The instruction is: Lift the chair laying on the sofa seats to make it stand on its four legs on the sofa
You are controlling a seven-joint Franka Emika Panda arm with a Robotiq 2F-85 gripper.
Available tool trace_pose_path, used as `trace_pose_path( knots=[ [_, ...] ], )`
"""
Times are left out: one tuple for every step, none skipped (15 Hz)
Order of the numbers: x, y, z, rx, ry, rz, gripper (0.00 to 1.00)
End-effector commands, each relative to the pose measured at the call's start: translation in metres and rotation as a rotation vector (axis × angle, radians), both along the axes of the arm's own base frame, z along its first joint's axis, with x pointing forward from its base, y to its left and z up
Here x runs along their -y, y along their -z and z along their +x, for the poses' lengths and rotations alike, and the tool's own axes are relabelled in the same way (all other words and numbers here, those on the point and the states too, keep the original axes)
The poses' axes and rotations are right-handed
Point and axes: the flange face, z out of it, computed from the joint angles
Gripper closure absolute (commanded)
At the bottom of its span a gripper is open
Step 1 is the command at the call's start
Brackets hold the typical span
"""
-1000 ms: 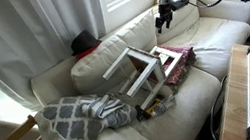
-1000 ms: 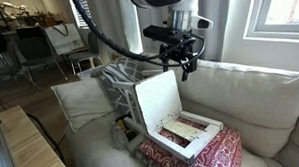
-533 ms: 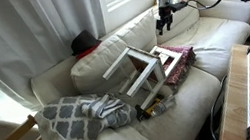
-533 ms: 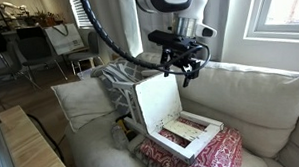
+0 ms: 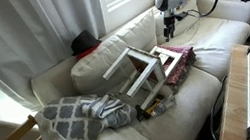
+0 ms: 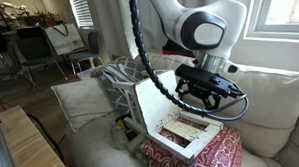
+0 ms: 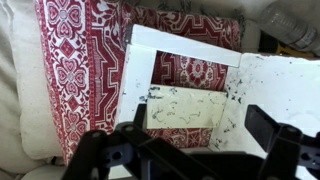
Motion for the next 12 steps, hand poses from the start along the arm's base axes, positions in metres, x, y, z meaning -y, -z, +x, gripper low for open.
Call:
trace_pose_path(
  knots=[
    [0.029,0.045,-0.001,-0.005,-0.029,0.070,0.00],
    [0.033,0.054,-0.003,-0.001,-0.029,0.089,0.00],
    [0.038,0.063,-0.004,0.001,-0.020,0.098,0.00],
    [0.041,0.072,-0.005,0.001,-0.017,0.109,0.00],
    [0.045,0.080,-0.006,-0.001,-0.012,0.117,0.00],
    [0.048,0.087,-0.007,-0.009,0.000,0.125,0.00],
    [0.049,0.093,-0.007,-0.014,0.007,0.133,0.00],
    [0.050,0.102,-0.007,-0.022,0.024,0.134,0.00],
    [0.052,0.109,-0.006,-0.025,0.043,0.131,0.00],
    [0.053,0.116,-0.005,-0.032,0.074,0.117,0.00],
    [0.055,0.121,-0.004,-0.032,0.094,0.108,0.00],
    [0.055,0.128,-0.003,-0.040,0.121,0.103,0.00]
  ],
)
